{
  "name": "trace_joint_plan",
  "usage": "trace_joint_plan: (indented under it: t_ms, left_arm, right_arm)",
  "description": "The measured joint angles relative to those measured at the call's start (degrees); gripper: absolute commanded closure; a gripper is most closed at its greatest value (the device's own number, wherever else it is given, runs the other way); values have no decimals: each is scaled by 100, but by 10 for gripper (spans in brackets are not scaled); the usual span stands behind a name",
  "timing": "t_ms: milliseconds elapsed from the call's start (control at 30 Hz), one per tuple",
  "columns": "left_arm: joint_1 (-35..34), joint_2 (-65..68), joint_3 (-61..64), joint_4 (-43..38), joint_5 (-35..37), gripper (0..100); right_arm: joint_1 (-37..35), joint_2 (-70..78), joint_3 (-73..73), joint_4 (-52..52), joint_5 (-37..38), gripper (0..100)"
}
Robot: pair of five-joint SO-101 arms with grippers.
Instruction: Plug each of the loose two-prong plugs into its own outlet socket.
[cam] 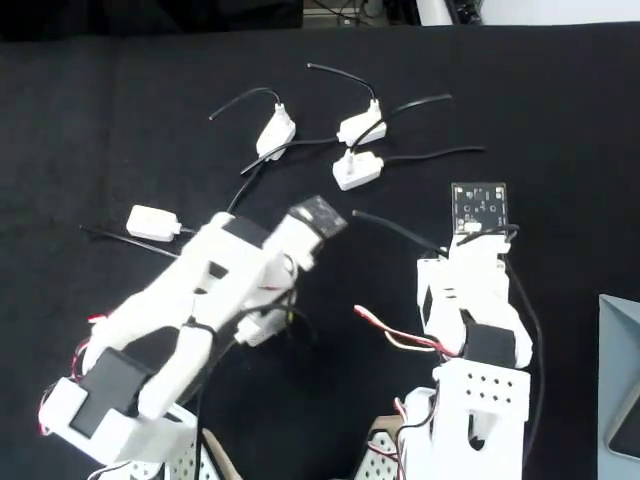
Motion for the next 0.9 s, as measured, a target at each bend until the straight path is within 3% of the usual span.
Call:
trace_joint_plan:
  t_ms: [233,433,600,900]
  left_arm:
    - [-800,0,-501,105,-369,779]
    - [-765,0,-1134,1090,-404,784]
    - [-721,-114,-1213,1424,-404,784]
    - [-1292,-2848,44,932,-88,784]
  right_arm:
    - [0,0,0,0,0,987]
    - [0,0,0,0,0,987]
    - [0,0,0,0,0,987]
    - [-923,0,0,624,9,987]
